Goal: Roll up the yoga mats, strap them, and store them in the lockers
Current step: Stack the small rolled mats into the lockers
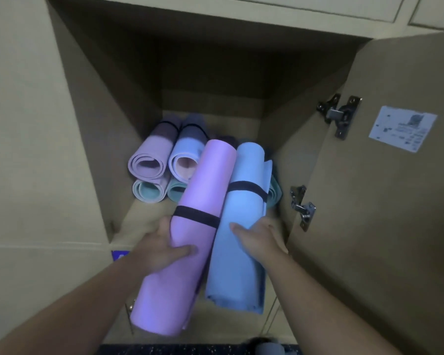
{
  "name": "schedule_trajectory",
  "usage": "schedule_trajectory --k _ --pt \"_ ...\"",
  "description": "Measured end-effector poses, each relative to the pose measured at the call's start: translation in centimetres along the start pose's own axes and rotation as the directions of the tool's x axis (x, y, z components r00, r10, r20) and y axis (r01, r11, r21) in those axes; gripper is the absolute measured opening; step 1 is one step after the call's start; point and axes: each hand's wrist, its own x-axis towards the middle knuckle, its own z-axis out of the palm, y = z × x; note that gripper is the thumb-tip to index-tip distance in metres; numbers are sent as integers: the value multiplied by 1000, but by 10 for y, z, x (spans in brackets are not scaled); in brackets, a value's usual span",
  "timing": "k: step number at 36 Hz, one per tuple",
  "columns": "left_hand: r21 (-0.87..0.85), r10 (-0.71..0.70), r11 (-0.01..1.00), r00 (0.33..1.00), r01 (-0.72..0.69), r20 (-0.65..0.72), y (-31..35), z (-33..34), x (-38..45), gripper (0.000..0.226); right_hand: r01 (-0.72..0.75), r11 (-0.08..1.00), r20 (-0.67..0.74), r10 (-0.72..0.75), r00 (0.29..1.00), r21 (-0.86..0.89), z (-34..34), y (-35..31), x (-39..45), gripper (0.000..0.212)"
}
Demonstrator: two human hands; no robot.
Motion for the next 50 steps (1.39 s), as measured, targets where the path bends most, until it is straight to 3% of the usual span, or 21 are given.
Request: schedule_trajectory --k 7,16,19,23,27,31,35,41,47,50 --pt "66 59 996 998 -56 -31 14 1 -12 114 31 998 -63 -28 998 58 2 -7 -12 83" --pt "-124 131 981 980 -150 -147 57 -7 -11 74 97 982 -210 -62 976 161 -26 -20 -44 89" --pt "-169 133 971 971 -168 -201 81 -13 0 73 149 986 -243 -126 962 79 -37 -24 -46 92" --pt "-160 75 979 954 -126 -289 115 -14 20 92 157 985 -314 -171 934 -68 -43 -33 -45 89" --pt "-68 168 976 917 -206 -362 132 -15 33 81 128 990 -337 -143 931 -65 -38 -37 -39 85" --pt "-34 381 916 892 -401 -245 121 -7 44 73 181 981 -289 -192 938 -66 -28 -28 -34 73" --pt "221 566 809 823 -545 -44 100 -6 40 62 268 944 -232 -308 923 -191 -21 -11 -36 67" --pt "171 659 729 747 -662 83 60 -17 21 80 349 912 -249 -396 884 -214 -24 16 -46 68" --pt "90 653 742 746 -665 131 42 -11 7 75 453 874 -41 -466 884 -175 -29 27 -63 87" --pt "75 661 743 747 -665 70 42 -5 5 72 502 837 58 -503 863 -219 -29 34 -69 99"
